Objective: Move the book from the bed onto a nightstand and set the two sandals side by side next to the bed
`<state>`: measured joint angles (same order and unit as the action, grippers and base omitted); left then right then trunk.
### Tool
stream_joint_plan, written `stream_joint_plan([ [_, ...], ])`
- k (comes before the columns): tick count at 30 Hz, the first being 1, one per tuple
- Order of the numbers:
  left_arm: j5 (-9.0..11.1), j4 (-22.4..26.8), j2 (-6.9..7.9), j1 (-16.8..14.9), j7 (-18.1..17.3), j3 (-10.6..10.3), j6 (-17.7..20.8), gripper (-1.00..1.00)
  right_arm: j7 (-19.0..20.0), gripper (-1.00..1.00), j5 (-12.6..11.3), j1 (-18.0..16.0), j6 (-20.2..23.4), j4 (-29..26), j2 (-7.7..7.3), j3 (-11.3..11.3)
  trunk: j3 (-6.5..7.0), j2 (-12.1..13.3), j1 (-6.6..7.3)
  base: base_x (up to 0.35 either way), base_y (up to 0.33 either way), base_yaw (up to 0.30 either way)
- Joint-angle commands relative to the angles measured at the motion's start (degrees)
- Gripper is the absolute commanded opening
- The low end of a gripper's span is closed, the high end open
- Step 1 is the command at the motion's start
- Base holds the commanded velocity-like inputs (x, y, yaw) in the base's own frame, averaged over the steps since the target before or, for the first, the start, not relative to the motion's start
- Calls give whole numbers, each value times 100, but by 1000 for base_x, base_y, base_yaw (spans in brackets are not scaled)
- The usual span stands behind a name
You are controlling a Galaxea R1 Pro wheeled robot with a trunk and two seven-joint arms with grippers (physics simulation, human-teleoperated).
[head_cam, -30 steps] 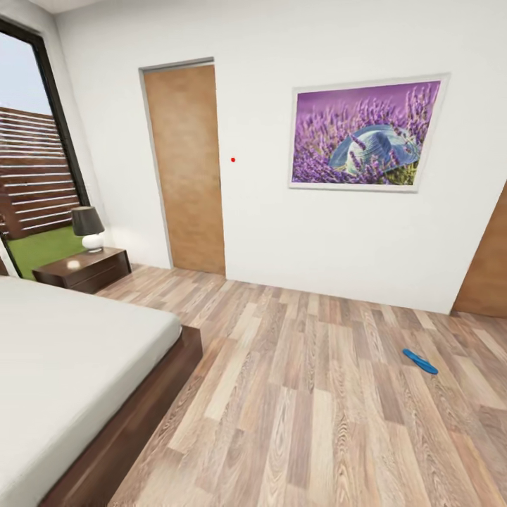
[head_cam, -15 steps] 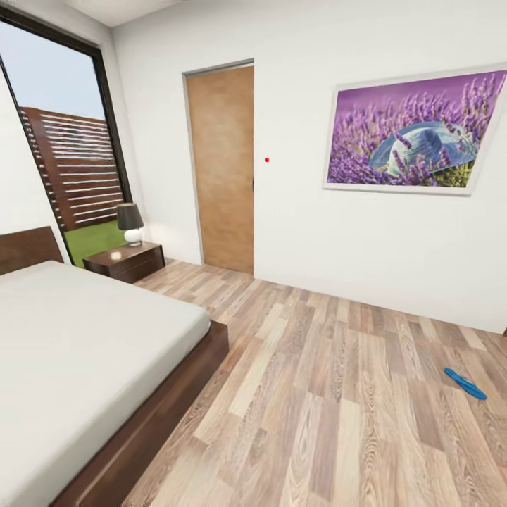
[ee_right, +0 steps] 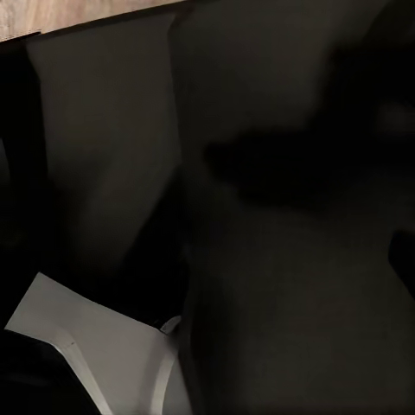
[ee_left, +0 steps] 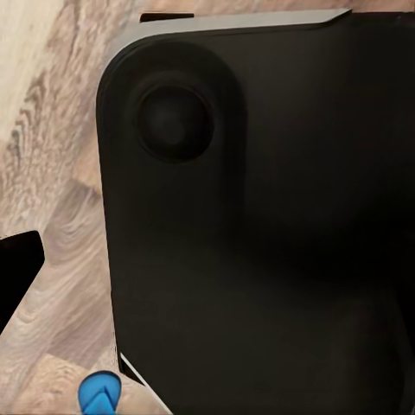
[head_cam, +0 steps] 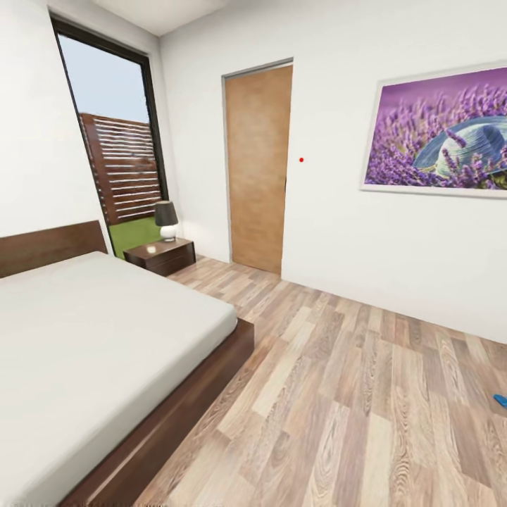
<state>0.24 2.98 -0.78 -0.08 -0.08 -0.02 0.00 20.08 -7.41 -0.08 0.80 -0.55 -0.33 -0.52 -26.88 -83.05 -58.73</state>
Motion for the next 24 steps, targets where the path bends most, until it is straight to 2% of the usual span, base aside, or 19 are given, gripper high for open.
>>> stream_joint_plan([
  [1,2,6,-1,-1,-1,0,0,100,23,100,-52,-1,8,-2,-2,-1,-5,-3,0,0,0,286],
  [5,2,9,-1,-1,-1,8,0,100,-123,100,-50,-1,4,-38,-5,-7,-5,-3,0,0,0,289],
  [16,2,45,3,-1,-1,11,-3,100,-1077,100,-58,-1,0,-74,-19,-9,-5,-3,0,0,0,290],
  [24,19,39,8,-1,-1,14,-484,100,-1267,100,-66,-1,0,-76,-19,-9,-5,-3,0,0,0,290],
])
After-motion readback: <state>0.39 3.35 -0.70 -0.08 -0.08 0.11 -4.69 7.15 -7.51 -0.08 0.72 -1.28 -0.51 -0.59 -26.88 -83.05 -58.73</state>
